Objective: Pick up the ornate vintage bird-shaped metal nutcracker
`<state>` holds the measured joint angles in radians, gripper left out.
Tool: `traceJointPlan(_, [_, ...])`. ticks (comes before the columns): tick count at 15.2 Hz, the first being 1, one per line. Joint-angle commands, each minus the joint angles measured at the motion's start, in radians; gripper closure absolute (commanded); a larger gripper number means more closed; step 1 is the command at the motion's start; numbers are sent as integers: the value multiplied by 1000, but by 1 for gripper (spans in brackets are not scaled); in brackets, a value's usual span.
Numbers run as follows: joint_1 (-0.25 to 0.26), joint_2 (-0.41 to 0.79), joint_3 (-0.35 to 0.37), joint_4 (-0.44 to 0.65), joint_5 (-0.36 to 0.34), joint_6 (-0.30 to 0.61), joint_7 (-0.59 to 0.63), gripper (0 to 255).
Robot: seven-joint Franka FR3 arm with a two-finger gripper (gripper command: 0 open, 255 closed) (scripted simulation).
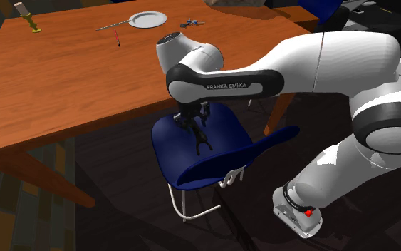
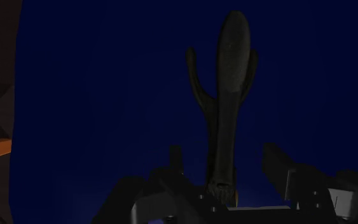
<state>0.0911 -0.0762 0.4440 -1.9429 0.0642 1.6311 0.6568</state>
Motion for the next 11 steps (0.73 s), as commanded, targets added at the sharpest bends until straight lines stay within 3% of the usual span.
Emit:
traceJointPlan(1, [-2,5,-2,-11,0,4,-1,255])
traceJointPlan(11, [-3,7,-1,18,0,-23,1,255])
